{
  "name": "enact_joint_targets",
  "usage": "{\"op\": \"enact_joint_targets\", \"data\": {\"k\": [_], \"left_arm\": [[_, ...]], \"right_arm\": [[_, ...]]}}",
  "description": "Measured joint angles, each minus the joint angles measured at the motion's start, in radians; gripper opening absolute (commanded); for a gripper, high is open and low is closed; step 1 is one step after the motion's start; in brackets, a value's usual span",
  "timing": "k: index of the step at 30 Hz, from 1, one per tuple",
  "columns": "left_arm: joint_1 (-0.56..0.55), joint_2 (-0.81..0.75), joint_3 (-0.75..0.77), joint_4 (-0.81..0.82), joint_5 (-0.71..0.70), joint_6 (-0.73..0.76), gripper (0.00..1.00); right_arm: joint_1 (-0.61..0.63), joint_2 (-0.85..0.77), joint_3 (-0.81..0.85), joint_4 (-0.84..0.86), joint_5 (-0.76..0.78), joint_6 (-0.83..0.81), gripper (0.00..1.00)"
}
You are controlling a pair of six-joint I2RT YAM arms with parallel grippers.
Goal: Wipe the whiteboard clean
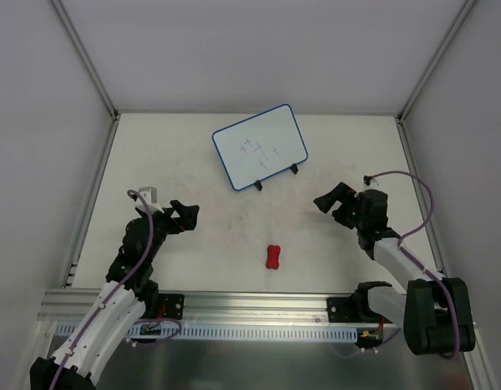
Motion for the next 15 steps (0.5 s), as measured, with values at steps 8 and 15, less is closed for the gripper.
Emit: {"op": "enact_joint_targets", "data": {"k": [8,15], "left_arm": [[0.000,-0.011,0.000,-0.001,-0.001,0.001,0.99],[0.000,-0.023,0.000,-0.002,-0.002,0.002,0.99]], "right_arm": [[0.198,0.000,0.130,-0.199,0.122,-0.075,0.99],[0.502,0.035,0.330,-0.464,0.308,-0.050,0.99]]}}
